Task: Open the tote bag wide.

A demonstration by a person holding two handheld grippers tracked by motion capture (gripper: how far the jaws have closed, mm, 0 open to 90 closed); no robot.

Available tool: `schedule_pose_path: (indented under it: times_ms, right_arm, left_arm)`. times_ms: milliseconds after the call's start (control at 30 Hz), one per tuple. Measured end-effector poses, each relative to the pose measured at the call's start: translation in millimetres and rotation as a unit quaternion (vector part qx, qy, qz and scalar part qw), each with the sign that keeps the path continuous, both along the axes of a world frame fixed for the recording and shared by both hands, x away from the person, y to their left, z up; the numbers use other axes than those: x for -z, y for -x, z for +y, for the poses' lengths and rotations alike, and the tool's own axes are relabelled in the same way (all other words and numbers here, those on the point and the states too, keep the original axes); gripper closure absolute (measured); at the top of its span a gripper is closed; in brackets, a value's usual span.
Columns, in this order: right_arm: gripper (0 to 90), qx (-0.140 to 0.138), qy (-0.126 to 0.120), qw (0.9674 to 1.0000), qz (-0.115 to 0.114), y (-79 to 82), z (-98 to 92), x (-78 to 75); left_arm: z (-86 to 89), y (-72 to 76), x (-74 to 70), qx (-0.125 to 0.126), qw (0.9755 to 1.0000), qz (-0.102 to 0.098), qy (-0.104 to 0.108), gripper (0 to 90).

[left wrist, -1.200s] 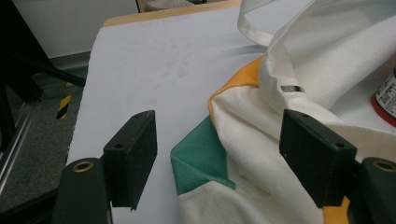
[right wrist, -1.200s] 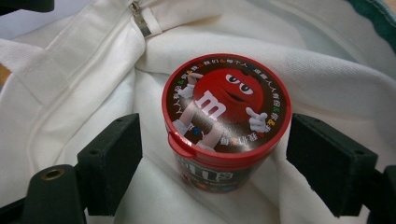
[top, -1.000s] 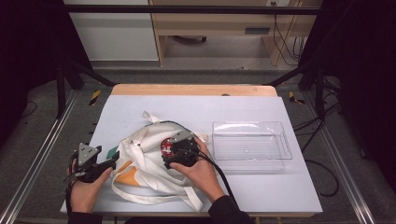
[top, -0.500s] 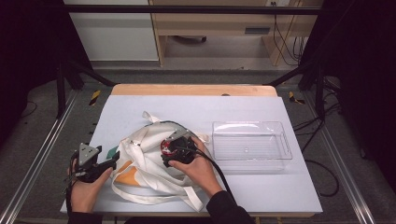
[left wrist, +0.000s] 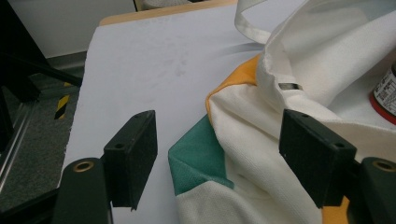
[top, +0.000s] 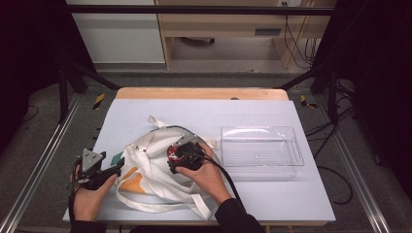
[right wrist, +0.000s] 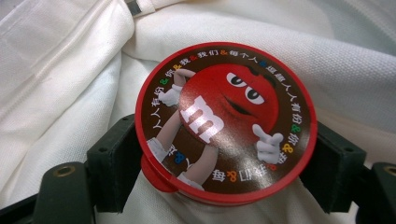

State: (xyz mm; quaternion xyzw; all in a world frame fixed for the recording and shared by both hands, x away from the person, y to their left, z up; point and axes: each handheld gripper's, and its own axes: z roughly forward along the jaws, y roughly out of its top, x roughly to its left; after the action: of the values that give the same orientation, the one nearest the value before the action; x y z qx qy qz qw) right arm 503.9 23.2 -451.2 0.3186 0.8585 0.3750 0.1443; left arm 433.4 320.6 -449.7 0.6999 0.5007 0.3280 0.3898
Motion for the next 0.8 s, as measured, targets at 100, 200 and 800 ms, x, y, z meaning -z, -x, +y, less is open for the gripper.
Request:
schedule_pose_path:
  times_ms: [100, 200, 800]
  right_arm:
    - [25.3, 0.005, -0.002, 1.0000, 0.000, -0.3, -0.4, -0.5]
    - [25.6, 0.008, -0.004, 1.0000, 0.001, -0.1, -0.4, -0.8]
    - [26.1, 0.030, -0.005, 0.9995, 0.007, 8.2, -1.1, -12.5]
  left_arm:
    - [0.0, 0.0, 0.1, 0.000, 1.0000, -0.001, 0.000, 28.0]
    - [0.2, -0.1, 0.1, 0.000, 1.0000, -0.001, 0.000, 28.1]
    - [1.2, 0.4, -0.7, -0.003, 1.0000, -0.004, 0.002, 27.3]
